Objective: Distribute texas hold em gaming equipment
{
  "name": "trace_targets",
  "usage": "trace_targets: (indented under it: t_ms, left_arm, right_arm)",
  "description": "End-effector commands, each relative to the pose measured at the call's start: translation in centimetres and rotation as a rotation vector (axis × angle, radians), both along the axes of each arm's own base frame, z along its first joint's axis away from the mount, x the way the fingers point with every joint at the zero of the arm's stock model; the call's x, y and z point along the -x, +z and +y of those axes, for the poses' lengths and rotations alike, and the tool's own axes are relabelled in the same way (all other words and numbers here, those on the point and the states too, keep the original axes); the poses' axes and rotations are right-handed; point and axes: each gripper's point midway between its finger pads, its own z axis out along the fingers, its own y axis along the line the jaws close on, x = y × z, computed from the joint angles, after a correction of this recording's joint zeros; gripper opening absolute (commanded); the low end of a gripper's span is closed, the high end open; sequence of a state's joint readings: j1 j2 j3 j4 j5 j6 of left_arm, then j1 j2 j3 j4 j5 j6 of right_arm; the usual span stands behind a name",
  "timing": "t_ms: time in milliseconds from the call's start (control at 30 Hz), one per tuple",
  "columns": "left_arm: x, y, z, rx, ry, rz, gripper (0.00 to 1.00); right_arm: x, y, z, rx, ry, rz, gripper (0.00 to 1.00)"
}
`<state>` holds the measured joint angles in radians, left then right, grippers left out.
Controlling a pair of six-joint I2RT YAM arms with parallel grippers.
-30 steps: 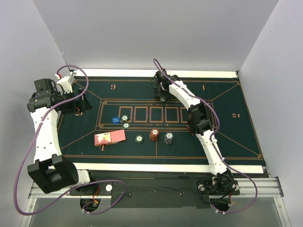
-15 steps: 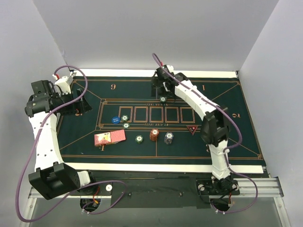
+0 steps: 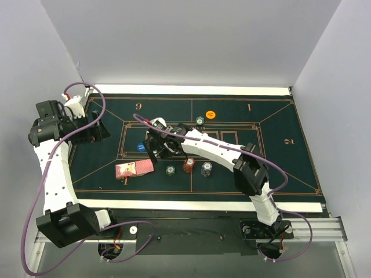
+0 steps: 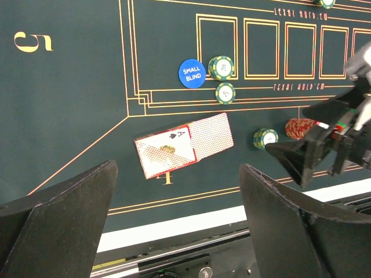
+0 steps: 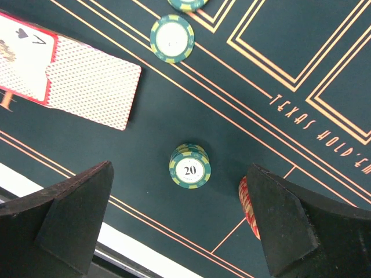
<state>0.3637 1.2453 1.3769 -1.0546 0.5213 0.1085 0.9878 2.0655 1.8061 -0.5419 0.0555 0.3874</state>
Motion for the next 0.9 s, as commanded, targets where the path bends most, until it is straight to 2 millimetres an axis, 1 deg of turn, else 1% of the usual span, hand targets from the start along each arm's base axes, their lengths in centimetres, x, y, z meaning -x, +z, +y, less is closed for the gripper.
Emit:
trace_targets:
  t_ms: [0,33,133,233,333,500,700,867]
  left_arm:
    - [0.6,1.1,0.1,-0.019,0.011,-0.029,0.97]
    - [0.7,1.1,0.2,-0.021,0.012,-0.029,0.97]
    - [0.9,1.2,0.1,-0.027,0.011,-0.031,0.97]
    - [1.0,1.2,0.1,-0.027,0.006,-0.032,0.97]
    - [1.0,1.3,0.0,-0.028,0.001,-0.033,0.97]
    - [0.9,1.3,0.1,-0.031,0.002,-0.034,0.97]
    - [0.7,1.4,0.1,-0.030,-0.002,-0.036,0.97]
    - [0.6,1.3,0.3,-0.038,0.002,-0.034,0.97]
  right_arm:
    - [0.5,-2.4,-1.6,0.090,-0.009,0.022,0.93]
    - [0.8,-2.7,-1.5,0.096,-0.005,0.023,0.93]
    - [1.3,-4.3,-2.2,0.128,-0.011,0.039,0.93]
    - [1.5,-5.2,-2.3,0.132,-0.020,0.051,0.92]
    - [2.1,-6.5,-2.6,0.142,-0.023,0.078,0.89]
    - [3.2,-7.8,-2.4,0.141,-0.019,0.109,0.81]
    - [4.0,-9.2,-2.4,0.153,-0.015,0.130,0.80]
    - [4.0,-9.8,-2.5,0.163,-0.020,0.140,0.77]
